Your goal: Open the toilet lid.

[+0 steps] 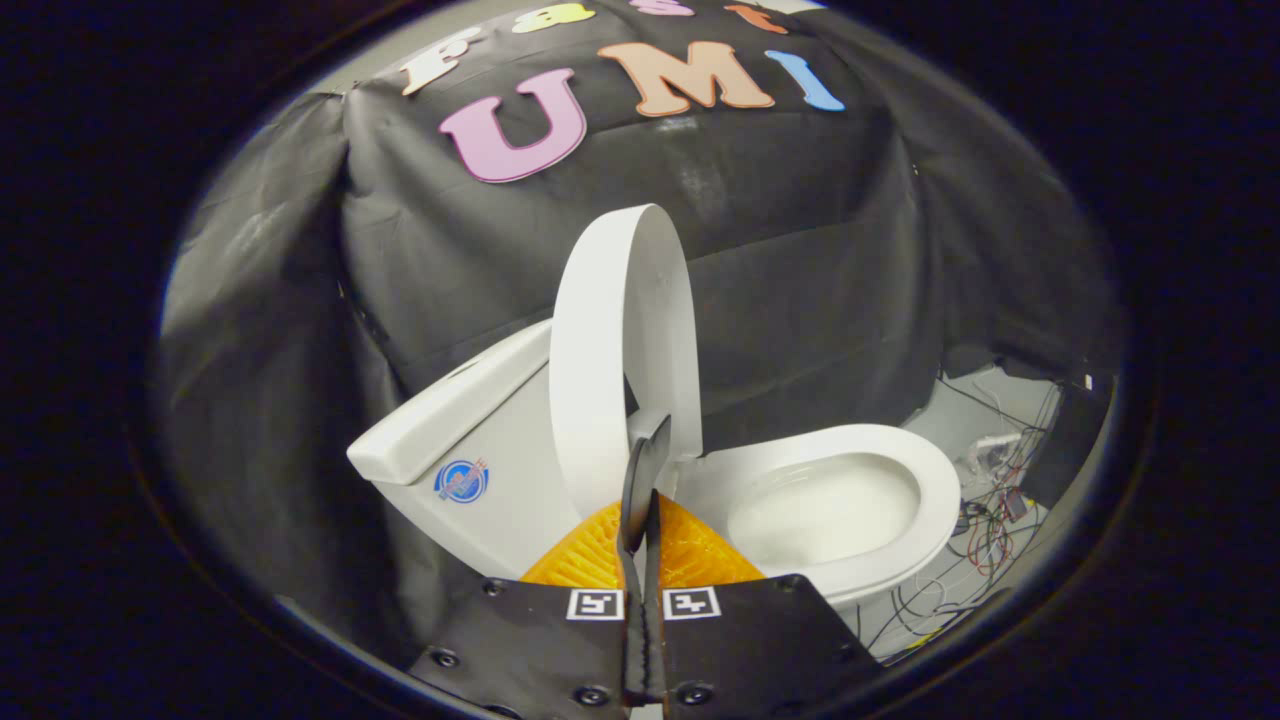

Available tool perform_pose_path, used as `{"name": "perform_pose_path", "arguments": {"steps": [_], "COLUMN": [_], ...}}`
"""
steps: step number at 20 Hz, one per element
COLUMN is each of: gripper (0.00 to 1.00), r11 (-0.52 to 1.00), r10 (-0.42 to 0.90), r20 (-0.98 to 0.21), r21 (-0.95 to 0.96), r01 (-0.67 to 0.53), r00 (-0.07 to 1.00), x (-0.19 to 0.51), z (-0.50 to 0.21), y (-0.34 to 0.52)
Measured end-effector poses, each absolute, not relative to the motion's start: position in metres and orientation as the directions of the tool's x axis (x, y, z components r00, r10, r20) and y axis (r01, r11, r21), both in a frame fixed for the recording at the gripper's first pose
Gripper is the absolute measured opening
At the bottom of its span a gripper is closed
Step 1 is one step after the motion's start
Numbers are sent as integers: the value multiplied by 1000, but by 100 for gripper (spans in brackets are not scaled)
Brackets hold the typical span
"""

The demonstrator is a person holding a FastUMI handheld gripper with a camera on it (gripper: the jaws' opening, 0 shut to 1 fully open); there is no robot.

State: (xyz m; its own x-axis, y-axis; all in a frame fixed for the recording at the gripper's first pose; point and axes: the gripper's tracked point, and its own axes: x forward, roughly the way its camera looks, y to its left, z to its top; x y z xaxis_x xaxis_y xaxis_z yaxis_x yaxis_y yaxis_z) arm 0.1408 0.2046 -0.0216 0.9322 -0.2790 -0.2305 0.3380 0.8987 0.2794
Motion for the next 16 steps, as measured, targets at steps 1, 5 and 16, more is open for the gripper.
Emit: {"name": "perform_pose_path", "arguments": {"steps": [1,5,16], "gripper": [0,0,0], "r11": [902,924,955], "r10": [-275,-230,-181], "r20": [-231,-226,-256], "r21": [275,254,186], "r01": [334,285,232], "r00": [933,947,950], "x": [144,163,202], "z": [-19,-14,-23], "y": [210,238,295]}}
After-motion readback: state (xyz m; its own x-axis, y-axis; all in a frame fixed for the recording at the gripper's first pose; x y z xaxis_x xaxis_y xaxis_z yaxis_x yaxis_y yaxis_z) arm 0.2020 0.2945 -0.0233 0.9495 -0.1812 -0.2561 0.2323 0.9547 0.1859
